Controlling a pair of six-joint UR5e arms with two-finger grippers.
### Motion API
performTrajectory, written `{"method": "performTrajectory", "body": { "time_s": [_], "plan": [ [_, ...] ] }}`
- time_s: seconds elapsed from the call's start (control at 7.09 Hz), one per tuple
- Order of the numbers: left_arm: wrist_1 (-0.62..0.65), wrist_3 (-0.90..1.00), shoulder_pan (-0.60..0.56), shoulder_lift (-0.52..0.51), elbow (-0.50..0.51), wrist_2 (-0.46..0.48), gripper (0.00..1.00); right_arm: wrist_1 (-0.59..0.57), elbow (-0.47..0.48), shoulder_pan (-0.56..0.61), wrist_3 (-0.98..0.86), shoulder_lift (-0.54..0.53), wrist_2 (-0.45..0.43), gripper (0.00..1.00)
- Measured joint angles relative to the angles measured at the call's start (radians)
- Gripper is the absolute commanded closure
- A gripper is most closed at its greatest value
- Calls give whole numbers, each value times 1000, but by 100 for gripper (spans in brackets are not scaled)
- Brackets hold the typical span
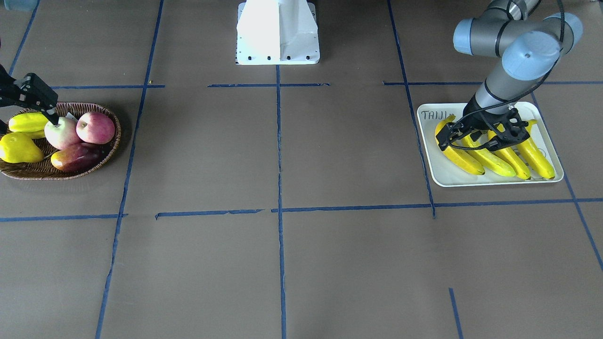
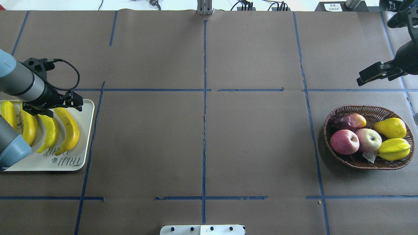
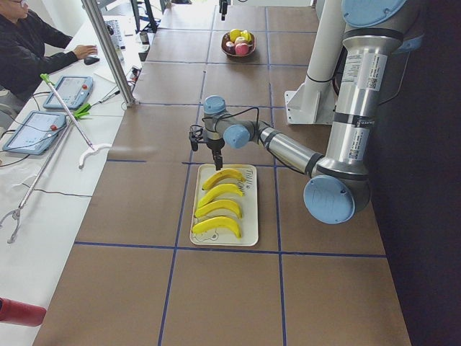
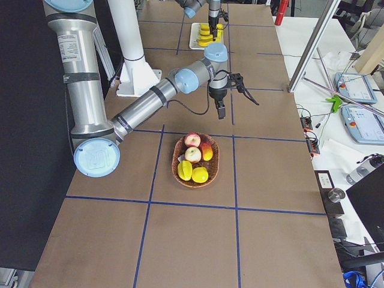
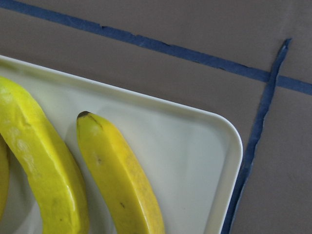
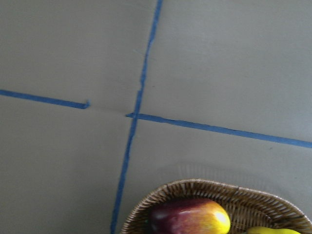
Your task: Transfer all bananas from basket to plate
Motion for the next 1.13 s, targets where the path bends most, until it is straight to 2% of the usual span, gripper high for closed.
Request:
{"method": "performTrajectory", "body": {
  "time_s": [0.28,0.56,0.7,0.85,1.13],
  "plan": [
    [236,319,-177,-12,-111,-41,0,29,-108,107,-115,-37,15,0],
    [385,680,-401,-11,-109,-111,0,43,-214,252,-333,-80,162,0],
    [428,857,-505,-3,-57,-135,0,48,-255,314,-446,-120,216,0],
    [447,1043,-607,10,43,-178,0,49,-279,367,-533,-150,242,0],
    [398,1331,-736,38,304,-313,0,46,-295,413,-582,-177,254,0]
  ]
}}
